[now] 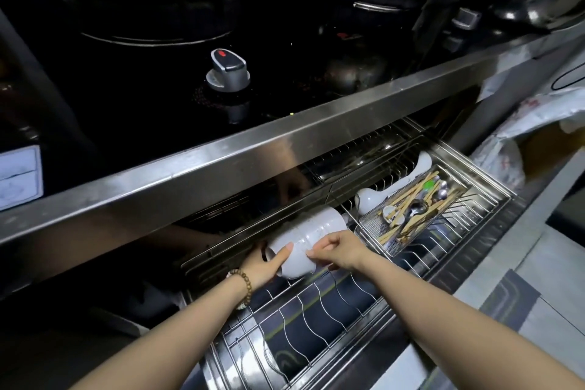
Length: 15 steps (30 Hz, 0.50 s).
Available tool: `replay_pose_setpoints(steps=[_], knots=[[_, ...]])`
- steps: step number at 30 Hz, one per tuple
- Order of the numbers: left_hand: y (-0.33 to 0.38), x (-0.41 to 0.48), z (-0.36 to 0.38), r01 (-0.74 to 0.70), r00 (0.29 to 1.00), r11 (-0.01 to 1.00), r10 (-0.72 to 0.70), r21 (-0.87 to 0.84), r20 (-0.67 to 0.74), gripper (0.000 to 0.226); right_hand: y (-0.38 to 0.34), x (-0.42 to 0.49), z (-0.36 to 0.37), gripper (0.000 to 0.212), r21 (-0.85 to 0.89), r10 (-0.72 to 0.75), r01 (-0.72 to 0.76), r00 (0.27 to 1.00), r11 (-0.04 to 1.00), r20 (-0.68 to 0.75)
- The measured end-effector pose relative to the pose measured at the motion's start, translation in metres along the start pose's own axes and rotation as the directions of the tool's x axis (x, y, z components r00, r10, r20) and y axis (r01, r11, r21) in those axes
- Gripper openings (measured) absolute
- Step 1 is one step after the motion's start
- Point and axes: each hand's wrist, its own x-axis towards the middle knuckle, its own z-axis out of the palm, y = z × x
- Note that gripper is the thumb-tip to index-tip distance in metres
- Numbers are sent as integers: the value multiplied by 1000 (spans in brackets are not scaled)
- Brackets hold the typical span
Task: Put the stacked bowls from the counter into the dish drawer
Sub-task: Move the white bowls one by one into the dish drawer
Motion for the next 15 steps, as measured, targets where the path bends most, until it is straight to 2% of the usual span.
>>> replay_pose_setpoints(steps=[2,5,7,10,15], knots=[[5,-7,-4,4,1000,999,-4,33,11,33,-6,-9,-3,21,12,13,-13,1000,1000,1],[16,-18,-13,8,1000,999,-9,50,11,56,-21,-24,-10,18,-27,-39,38,999,999,-33],[24,-29,-20,-15,1000,997,15,81,7,53,-34,-42,-16,4,-27,-91,90,994,996,-57],[39,-52,-30,-61,997,998,60,25,37,64,-48,-80,-27,29,-22,-173,172,981,985,-89],[73,-106,-41,-241,970,970,241,-11,29,53,-62,-152,-42,38,3,-289,293,943,956,-166]])
